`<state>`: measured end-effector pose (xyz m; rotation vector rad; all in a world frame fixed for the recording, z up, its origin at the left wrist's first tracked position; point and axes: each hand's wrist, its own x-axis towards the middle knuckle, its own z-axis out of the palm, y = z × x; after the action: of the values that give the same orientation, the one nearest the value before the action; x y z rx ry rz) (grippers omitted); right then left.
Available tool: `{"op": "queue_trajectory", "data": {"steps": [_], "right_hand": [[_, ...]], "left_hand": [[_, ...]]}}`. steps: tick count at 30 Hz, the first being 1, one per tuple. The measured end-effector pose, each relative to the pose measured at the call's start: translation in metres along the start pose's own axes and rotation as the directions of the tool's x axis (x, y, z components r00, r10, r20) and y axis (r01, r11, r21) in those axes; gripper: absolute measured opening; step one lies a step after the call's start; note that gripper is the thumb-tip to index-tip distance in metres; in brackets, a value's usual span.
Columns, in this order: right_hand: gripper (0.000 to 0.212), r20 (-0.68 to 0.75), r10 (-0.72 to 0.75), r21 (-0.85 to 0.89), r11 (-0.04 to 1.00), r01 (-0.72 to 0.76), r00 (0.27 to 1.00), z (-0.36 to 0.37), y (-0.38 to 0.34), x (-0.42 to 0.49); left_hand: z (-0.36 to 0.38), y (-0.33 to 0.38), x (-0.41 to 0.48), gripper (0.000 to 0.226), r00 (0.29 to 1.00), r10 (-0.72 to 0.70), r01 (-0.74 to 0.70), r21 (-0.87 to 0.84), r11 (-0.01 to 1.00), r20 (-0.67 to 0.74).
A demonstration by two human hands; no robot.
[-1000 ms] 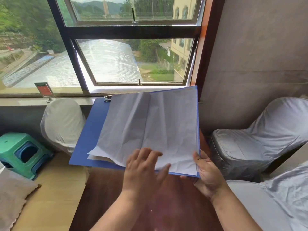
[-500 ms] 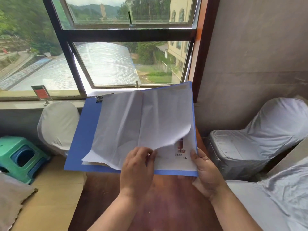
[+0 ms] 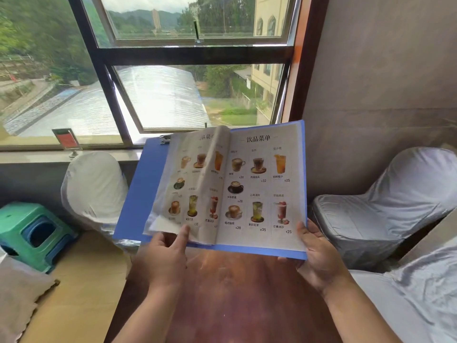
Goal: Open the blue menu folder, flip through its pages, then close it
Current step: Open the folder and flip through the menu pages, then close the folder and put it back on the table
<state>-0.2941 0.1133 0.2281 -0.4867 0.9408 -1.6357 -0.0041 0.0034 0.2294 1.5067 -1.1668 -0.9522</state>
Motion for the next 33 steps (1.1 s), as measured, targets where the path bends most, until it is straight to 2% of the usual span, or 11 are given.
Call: {"op": "queue_trajectory", "data": {"steps": [4, 8, 11, 14, 17, 22, 25, 27, 29, 31, 33], "right_hand": [[0.041, -0.003, 0.008, -0.013, 1.0, -0.008, 1.0, 0.0, -0.003, -0.001], [0.039, 0.006, 0.017, -0.029, 0.999, -0.017, 1.0, 0.003, -0.003, -0.001], [0.038, 0.017, 0.02, -0.01, 1.0, -0.019, 1.0, 0.002, -0.003, 0.0], [0.037, 0.011, 0.02, -0.004, 1.0, -0.02, 1.0, 0.001, -0.002, 0.001], [0.037, 0.003, 0.027, -0.001, 1.0, -0.027, 1.0, 0.002, 0.0, 0.001], [0.034, -0.03, 0.027, -0.026, 0.999, -0.028, 0.999, 0.009, 0.002, 0.001], [0.035, -0.046, 0.029, -0.032, 0.999, -0.03, 0.999, 0.015, 0.003, 0.0], [0.037, -0.046, 0.028, -0.034, 0.999, -0.03, 0.999, 0.02, 0.006, 0.001], [0.036, -0.002, 0.015, -0.032, 0.999, -0.015, 1.0, 0.027, 0.007, 0.001], [0.036, 0.084, -0.012, -0.03, 0.999, 0.014, 0.996, 0.035, 0.006, 0.0], [0.057, 0.146, -0.017, -0.051, 0.998, 0.025, 0.989, 0.04, 0.003, -0.002]], "left_hand": [[-0.007, -0.012, 0.006, 0.038, 0.985, -0.165, 0.164, -0.022, 0.986, -0.055], [-0.012, -0.023, 0.008, 0.057, 0.95, -0.307, 0.303, -0.078, 0.95, -0.058], [-0.011, -0.028, 0.007, 0.07, 0.913, -0.407, 0.403, -0.147, 0.903, 0.003], [-0.01, -0.028, 0.004, 0.066, 0.898, -0.43, 0.44, -0.277, 0.855, 0.099], [-0.01, -0.028, 0.002, 0.061, 0.934, -0.346, 0.354, -0.345, 0.869, 0.087], [-0.011, -0.016, -0.006, 0.041, 0.997, 0.046, -0.057, -0.176, 0.983, -0.067], [-0.008, -0.008, -0.011, 0.054, 0.974, 0.211, -0.206, -0.071, 0.976, 0.077], [-0.006, -0.004, -0.012, 0.069, 0.905, 0.362, -0.388, 0.087, 0.917, 0.225], [-0.005, 0.0, -0.01, 0.103, 0.803, 0.373, -0.482, 0.139, 0.865, 0.465], [-0.002, 0.003, -0.007, 0.118, 0.732, 0.375, -0.503, 0.081, 0.86, 0.568], [0.003, 0.007, -0.007, 0.101, 0.799, 0.342, -0.346, -0.087, 0.934, 0.494]]}}
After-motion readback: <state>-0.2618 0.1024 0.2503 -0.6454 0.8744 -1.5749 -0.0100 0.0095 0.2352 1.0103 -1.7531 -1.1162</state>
